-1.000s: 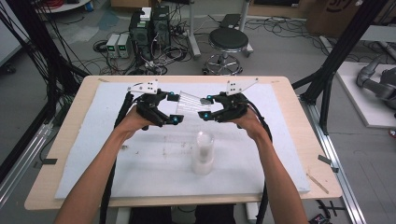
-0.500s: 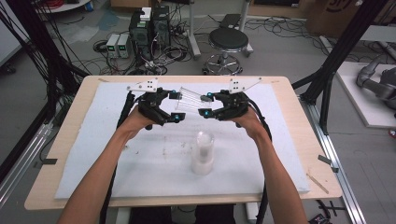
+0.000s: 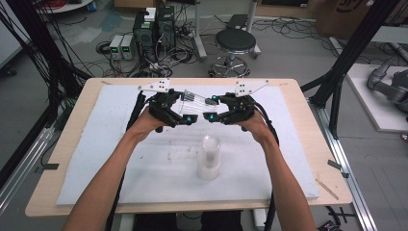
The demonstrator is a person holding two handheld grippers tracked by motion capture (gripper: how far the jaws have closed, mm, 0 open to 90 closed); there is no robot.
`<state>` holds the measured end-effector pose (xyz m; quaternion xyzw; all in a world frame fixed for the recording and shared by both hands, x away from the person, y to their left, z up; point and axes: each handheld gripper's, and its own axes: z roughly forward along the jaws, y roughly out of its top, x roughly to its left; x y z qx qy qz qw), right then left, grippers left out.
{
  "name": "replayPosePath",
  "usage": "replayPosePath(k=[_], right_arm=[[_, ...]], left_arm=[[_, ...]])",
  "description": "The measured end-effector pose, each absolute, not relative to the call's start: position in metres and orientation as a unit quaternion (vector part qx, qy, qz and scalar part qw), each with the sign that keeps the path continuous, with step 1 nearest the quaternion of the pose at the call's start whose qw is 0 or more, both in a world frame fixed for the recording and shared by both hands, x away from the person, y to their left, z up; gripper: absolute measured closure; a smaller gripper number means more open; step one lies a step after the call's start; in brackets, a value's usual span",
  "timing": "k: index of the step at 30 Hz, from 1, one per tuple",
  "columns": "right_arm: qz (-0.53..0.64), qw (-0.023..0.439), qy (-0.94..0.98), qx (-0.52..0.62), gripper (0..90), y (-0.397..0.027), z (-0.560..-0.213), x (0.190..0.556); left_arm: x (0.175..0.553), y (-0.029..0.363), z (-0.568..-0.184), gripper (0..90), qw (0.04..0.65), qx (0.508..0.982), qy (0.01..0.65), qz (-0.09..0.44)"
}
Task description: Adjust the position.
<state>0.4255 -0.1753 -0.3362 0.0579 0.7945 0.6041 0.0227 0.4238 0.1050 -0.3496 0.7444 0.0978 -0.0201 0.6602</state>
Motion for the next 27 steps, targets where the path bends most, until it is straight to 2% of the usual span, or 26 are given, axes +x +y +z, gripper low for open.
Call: replayPosePath(k=[17,24,26,27], right_arm=[[0.605,0.016,0.795,0.042,43.7,-0.1727,-0.3382,0.4266],[0.605,0.017,0.795,0.043,43.2,-0.1733,-0.3381,0.4267],[0.606,0.020,0.794,0.040,39.5,-0.1733,-0.3380,0.4260],[0.613,0.011,0.789,0.044,29.8,-0.1733,-0.3383,0.4266]], left_arm=[[0.4254,0.1088,-0.3481,29.6,0.671,0.736,0.084,-0.018],[0.4251,0.1085,-0.3481,31.2,0.670,0.737,0.086,-0.017],[0.4249,0.1087,-0.3478,31.4,0.670,0.738,0.085,-0.016],[0.4249,0.1091,-0.3477,31.5,0.668,0.739,0.084,-0.014]])
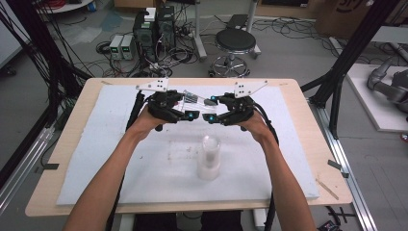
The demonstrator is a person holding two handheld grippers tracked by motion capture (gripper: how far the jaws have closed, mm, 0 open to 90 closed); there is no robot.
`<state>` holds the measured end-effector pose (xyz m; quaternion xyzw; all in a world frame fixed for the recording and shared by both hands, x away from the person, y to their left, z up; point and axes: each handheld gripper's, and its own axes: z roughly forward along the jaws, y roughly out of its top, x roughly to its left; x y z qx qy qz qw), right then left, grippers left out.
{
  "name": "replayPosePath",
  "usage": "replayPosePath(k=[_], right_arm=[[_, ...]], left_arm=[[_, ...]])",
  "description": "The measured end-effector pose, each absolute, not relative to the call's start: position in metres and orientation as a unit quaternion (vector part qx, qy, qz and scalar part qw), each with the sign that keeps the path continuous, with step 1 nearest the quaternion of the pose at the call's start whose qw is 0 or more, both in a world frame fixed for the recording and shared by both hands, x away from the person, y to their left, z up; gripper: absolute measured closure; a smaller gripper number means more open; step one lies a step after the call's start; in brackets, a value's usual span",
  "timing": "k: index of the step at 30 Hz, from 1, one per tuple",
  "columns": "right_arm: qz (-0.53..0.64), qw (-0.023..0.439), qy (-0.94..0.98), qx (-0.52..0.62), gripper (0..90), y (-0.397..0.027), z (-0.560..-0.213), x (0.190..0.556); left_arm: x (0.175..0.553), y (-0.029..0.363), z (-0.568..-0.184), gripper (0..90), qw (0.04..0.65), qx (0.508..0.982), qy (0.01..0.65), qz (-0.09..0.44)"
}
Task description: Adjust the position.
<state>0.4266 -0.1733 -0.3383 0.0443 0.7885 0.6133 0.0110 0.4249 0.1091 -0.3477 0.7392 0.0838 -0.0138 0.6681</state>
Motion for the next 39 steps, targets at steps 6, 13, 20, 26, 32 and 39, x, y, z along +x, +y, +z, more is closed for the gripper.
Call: replayPosePath(k=[6,13,20,26,32,39], right_arm=[[0.621,0.024,0.780,0.068,19.0,-0.175,-0.338,0.426],[0.613,0.038,0.784,0.089,18.9,-0.180,-0.337,0.426],[0.578,0.073,0.801,0.140,18.5,-0.189,-0.336,0.420],[0.554,0.122,0.801,0.191,18.5,-0.207,-0.344,0.412],[0.520,0.162,0.804,0.238,18.6,-0.226,-0.358,0.397],[0.491,0.185,0.798,0.296,18.6,-0.247,-0.385,0.374]], left_arm=[[0.425,0.111,-0.347,31.5,0.666,0.742,0.083,-0.011],[0.426,0.114,-0.342,31.6,0.646,0.758,0.090,0.006],[0.430,0.116,-0.332,31.6,0.581,0.808,0.095,0.036],[0.435,0.117,-0.325,31.6,0.521,0.846,0.097,0.054],[0.442,0.114,-0.322,31.6,0.469,0.877,0.092,0.056],[0.449,0.107,-0.323,31.6,0.400,0.911,0.082,0.054]])
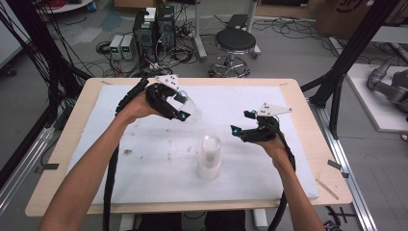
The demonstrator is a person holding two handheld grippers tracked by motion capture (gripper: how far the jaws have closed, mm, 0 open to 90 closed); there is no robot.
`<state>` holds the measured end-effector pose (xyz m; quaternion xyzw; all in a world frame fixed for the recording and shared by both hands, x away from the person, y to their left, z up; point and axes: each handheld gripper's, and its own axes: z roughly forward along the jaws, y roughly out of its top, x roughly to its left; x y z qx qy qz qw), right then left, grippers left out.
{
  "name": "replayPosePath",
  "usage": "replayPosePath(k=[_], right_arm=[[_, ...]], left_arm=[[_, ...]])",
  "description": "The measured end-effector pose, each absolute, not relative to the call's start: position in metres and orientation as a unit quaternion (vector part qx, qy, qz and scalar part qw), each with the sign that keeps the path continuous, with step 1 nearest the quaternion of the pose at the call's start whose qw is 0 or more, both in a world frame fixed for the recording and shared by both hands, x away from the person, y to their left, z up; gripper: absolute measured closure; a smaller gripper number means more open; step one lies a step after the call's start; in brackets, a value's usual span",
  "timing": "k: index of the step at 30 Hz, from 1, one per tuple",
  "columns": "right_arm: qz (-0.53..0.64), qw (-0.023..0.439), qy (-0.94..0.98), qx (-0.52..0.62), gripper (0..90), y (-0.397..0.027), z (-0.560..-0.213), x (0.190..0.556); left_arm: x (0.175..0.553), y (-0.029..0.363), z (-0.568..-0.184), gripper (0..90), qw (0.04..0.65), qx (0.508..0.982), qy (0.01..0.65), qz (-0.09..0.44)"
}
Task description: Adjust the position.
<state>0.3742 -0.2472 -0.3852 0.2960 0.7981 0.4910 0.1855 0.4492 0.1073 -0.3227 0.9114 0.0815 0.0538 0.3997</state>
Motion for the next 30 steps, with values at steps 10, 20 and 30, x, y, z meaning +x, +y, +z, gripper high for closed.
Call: replayPosePath(k=[10,20,30], right_arm=[[0.486,0.191,0.780,0.346,18.7,-0.262,-0.433,0.342],[0.484,0.190,0.772,0.365,18.7,-0.267,-0.453,0.332],[0.495,0.196,0.762,0.368,18.7,-0.270,-0.454,0.330]], left_arm=[[0.454,0.100,-0.331,31.6,0.323,0.942,0.070,0.050],[0.455,0.094,-0.336,31.4,0.270,0.960,0.049,0.055],[0.453,0.090,-0.335,31.6,0.252,0.965,0.045,0.055]])
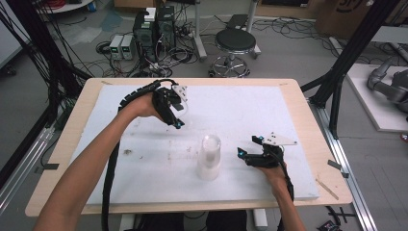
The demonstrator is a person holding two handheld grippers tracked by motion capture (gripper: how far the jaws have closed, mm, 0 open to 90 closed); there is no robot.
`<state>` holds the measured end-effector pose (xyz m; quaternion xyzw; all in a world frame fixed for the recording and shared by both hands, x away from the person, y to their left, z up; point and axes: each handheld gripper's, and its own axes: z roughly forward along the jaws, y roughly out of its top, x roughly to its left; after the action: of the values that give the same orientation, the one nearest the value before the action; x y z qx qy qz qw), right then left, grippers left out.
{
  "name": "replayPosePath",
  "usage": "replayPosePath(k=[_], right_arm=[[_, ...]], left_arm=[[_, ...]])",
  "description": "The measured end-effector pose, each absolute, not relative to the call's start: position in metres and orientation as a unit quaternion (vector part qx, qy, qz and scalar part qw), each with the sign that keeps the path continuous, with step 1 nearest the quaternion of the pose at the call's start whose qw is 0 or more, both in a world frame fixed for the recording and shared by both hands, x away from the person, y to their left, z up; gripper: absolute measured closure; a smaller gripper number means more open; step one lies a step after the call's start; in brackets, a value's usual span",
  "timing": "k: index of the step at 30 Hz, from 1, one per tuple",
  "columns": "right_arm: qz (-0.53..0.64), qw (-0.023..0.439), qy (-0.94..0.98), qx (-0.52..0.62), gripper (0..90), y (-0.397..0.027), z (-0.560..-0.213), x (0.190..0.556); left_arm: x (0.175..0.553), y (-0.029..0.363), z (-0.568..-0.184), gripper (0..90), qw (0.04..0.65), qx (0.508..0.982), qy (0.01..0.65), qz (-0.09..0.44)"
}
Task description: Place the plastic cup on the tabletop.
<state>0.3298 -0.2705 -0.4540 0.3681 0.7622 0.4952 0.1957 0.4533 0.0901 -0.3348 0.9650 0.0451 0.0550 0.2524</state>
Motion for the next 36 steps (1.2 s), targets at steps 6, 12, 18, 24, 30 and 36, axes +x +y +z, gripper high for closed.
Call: replayPosePath(k=[6,12,18,24,30,36], right_arm=[[0.493,0.193,0.764,0.368,18.7,-0.270,-0.454,0.330],[0.490,0.198,0.766,0.365,18.7,-0.269,-0.454,0.329],[0.488,0.200,0.768,0.362,18.7,-0.268,-0.454,0.329],[0.485,0.204,0.771,0.358,18.7,-0.267,-0.454,0.328],[0.484,0.206,0.771,0.358,18.7,-0.266,-0.454,0.328],[0.482,0.205,0.773,0.359,18.7,-0.266,-0.455,0.328]], left_arm=[[0.453,0.086,-0.334,31.7,0.247,0.967,0.043,0.055],[0.454,0.081,-0.338,31.8,0.238,0.969,0.041,0.052],[0.453,0.071,-0.355,31.8,0.231,0.971,0.038,0.043],[0.454,0.063,-0.372,31.9,0.212,0.976,0.036,0.035],[0.452,0.056,-0.389,31.9,0.181,0.983,0.035,0.027],[0.451,0.050,-0.391,31.8,0.188,0.981,0.031,0.029]])
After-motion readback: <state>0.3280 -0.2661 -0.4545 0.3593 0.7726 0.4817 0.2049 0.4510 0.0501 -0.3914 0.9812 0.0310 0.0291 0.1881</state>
